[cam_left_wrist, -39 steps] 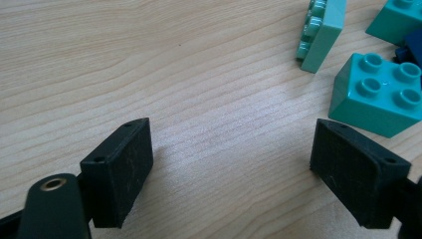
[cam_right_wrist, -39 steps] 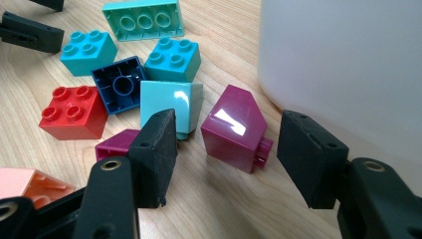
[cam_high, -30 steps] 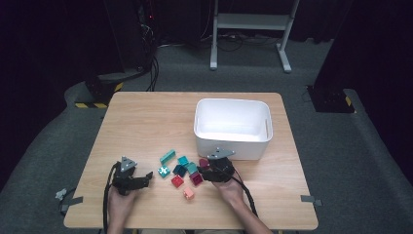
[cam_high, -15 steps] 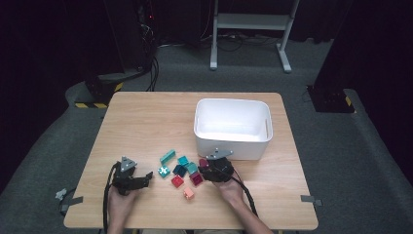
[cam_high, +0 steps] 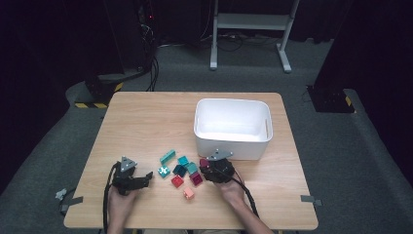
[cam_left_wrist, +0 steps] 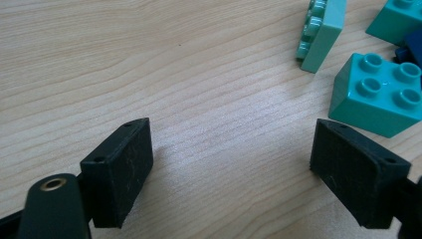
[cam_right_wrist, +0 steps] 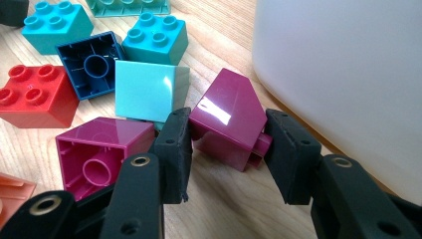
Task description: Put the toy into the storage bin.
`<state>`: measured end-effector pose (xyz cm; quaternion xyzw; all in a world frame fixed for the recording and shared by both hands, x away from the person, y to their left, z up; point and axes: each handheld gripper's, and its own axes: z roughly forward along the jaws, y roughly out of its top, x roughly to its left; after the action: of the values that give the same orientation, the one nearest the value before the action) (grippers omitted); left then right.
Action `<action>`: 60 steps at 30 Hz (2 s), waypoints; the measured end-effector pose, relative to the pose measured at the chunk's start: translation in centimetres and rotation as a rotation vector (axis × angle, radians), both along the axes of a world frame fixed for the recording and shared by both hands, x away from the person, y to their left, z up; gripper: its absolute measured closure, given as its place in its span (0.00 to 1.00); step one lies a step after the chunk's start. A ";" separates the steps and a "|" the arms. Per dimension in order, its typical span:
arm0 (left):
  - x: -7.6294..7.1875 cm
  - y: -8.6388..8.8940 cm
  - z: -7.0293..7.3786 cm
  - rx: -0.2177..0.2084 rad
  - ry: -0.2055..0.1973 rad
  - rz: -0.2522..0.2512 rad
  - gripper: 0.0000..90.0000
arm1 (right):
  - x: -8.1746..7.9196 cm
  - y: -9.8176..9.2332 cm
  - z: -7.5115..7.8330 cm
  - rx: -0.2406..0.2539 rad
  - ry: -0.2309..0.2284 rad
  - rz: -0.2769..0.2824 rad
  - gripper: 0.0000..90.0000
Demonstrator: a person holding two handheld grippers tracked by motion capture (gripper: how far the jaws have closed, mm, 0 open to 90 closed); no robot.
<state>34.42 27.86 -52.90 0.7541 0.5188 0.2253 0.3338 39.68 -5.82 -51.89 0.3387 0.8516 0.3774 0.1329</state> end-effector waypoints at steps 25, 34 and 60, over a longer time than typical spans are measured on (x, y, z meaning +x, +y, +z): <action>0.0 0.0 0.0 0.001 0.000 0.000 0.19 | -1.4 -2.5 1.4 0.012 -0.035 0.039 0.62; 0.0 0.0 0.0 0.001 0.001 0.000 0.19 | -2.3 -4.7 2.5 0.015 -0.035 0.060 0.62; 0.0 0.0 0.0 0.000 -0.001 0.000 0.19 | -3.0 -6.0 4.5 0.027 -0.033 0.100 0.62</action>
<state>34.41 27.87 -52.90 0.7541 0.5186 0.2257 0.3339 36.69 -11.78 -47.38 0.2914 0.8600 0.4004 0.1233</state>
